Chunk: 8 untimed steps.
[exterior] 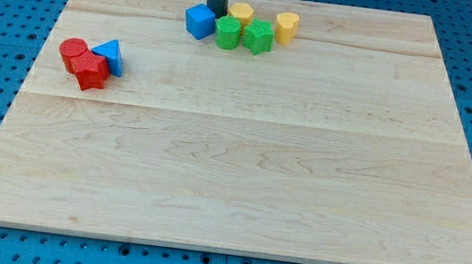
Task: Push the green star into the right of the green circle
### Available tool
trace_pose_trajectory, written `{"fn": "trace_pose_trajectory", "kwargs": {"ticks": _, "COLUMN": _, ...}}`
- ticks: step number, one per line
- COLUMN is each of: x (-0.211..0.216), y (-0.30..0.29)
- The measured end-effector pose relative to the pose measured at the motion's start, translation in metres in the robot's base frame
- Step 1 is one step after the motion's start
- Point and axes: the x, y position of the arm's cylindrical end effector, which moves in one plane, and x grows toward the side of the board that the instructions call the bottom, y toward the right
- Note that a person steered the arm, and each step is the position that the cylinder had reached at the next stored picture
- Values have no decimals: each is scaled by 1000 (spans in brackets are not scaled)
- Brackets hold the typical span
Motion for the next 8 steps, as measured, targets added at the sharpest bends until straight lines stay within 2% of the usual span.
{"fn": "trace_pose_trajectory", "kwargs": {"ticks": 1, "x": -15, "y": 87}}
{"fn": "trace_pose_trajectory", "kwargs": {"ticks": 2, "x": -16, "y": 146}}
{"fn": "trace_pose_trajectory", "kwargs": {"ticks": 3, "x": -9, "y": 123}}
{"fn": "trace_pose_trajectory", "kwargs": {"ticks": 4, "x": -9, "y": 65}}
{"fn": "trace_pose_trajectory", "kwargs": {"ticks": 5, "x": 5, "y": 108}}
{"fn": "trace_pose_trajectory", "kwargs": {"ticks": 6, "x": 35, "y": 116}}
{"fn": "trace_pose_trajectory", "kwargs": {"ticks": 7, "x": 35, "y": 105}}
{"fn": "trace_pose_trajectory", "kwargs": {"ticks": 8, "x": 35, "y": 63}}
